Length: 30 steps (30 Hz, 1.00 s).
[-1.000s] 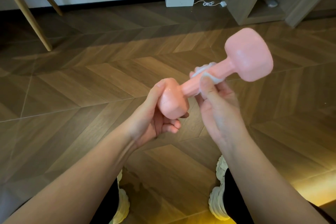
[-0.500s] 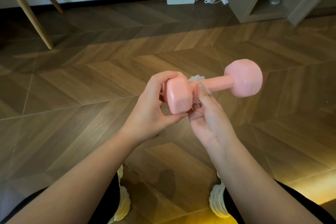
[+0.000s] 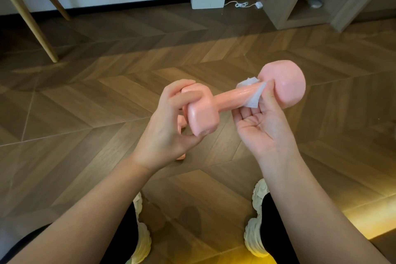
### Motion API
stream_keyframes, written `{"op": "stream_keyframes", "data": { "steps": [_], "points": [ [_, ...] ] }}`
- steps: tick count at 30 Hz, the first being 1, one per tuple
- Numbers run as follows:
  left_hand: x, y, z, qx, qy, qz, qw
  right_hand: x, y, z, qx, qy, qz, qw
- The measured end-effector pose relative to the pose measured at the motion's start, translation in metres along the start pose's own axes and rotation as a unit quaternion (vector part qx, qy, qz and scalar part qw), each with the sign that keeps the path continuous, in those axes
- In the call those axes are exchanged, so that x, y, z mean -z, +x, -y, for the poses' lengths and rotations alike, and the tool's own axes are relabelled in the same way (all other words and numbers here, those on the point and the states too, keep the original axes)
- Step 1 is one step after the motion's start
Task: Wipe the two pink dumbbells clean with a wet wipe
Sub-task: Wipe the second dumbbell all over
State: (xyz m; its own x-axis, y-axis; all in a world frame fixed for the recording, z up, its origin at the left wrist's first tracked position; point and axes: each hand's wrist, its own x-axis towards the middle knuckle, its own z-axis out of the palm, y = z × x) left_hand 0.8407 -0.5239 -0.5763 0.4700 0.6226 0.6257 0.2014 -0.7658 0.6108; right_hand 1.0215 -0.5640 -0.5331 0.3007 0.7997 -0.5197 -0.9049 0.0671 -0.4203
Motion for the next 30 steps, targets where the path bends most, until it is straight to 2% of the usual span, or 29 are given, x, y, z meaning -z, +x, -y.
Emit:
{"op": "stream_keyframes", "data": {
  "steps": [2,4,6,8,10,14,16,18,20,25,28,30],
  "points": [
    [-0.005,-0.001,-0.009,0.108,-0.086,-0.009,0.99,0.002,0.001,0.002,0.004,0.006,-0.004,1.0],
    [-0.008,-0.001,-0.017,0.231,-0.176,-0.019,0.957,0.001,0.001,0.005,0.008,0.003,0.006,1.0],
    [-0.01,0.0,-0.019,0.319,-0.239,-0.026,0.917,0.001,0.002,0.006,0.015,0.003,0.026,1.0],
    [-0.009,0.004,-0.017,0.406,-0.321,-0.014,0.856,0.002,0.001,0.006,0.024,-0.006,0.047,0.999],
    [-0.007,0.007,-0.018,0.477,-0.412,0.024,0.776,0.003,0.0,0.006,0.038,-0.029,0.07,0.996],
    [-0.002,0.009,-0.019,0.559,-0.491,0.1,0.661,0.004,-0.002,0.0,0.075,-0.082,0.112,0.987],
    [-0.001,0.01,-0.021,0.588,-0.53,0.11,0.602,0.002,-0.003,-0.006,0.106,-0.144,0.148,0.973],
    [-0.001,0.01,-0.021,0.611,-0.548,0.107,0.561,0.0,-0.004,-0.015,0.129,-0.211,0.168,0.954],
    [-0.001,0.011,-0.022,0.613,-0.555,0.105,0.553,0.0,-0.005,-0.028,0.132,-0.277,0.168,0.937],
    [0.003,0.013,-0.02,0.597,-0.557,0.09,0.571,0.007,-0.002,-0.048,0.111,-0.371,0.144,0.911],
    [0.001,0.012,-0.021,0.594,-0.514,0.07,0.614,0.008,0.001,-0.051,0.099,-0.376,0.118,0.914],
    [-0.004,0.011,-0.021,0.59,-0.448,0.058,0.669,0.01,0.002,-0.055,0.094,-0.351,0.098,0.926]
  ]
}}
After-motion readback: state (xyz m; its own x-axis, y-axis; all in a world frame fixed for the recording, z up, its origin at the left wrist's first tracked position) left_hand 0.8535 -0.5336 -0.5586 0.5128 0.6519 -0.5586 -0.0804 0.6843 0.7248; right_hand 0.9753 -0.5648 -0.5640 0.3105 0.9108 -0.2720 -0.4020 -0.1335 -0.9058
